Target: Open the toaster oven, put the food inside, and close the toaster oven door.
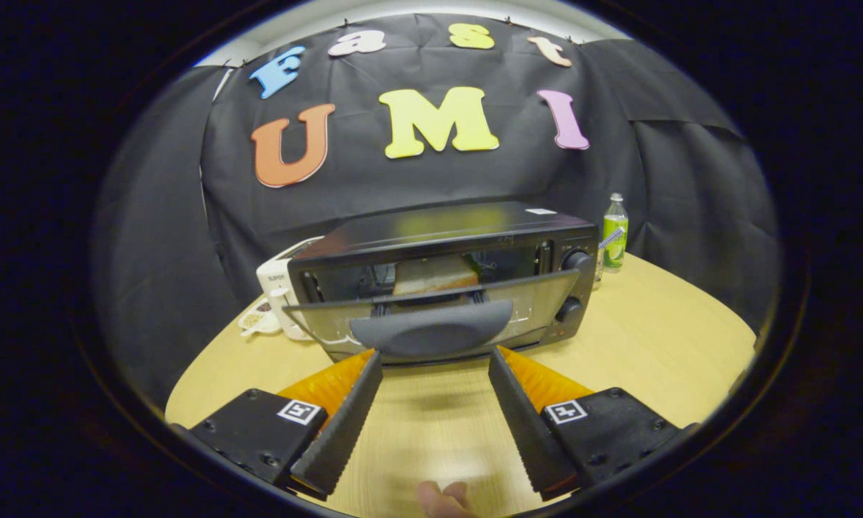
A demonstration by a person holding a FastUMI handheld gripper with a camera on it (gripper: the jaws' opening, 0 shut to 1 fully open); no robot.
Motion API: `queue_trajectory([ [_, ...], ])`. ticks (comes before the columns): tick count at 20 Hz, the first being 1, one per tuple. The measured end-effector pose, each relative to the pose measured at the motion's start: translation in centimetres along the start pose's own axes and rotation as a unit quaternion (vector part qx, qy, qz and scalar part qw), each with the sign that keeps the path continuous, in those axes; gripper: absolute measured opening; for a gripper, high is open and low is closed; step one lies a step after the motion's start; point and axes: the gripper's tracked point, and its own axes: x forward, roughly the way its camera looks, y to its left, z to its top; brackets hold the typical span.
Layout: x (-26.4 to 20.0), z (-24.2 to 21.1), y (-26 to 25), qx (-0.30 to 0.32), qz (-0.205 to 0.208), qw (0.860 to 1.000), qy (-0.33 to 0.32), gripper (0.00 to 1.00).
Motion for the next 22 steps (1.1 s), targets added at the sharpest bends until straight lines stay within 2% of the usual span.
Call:
queue_trajectory([
  [3,0.4,-0.7,-0.7,0.031,0.012,0.999,0.016,0.98],
  [5,-0.1,-0.4,-1.3,0.031,0.008,0.999,0.015,0.98],
  [9,-2.5,2.4,-1.6,0.022,0.008,1.000,-0.011,0.98],
  [15,-11.0,8.9,-1.5,0.006,0.028,0.997,-0.076,0.98],
  [22,-23.0,18.7,-2.7,-0.039,-0.008,0.977,-0.211,0.97],
])
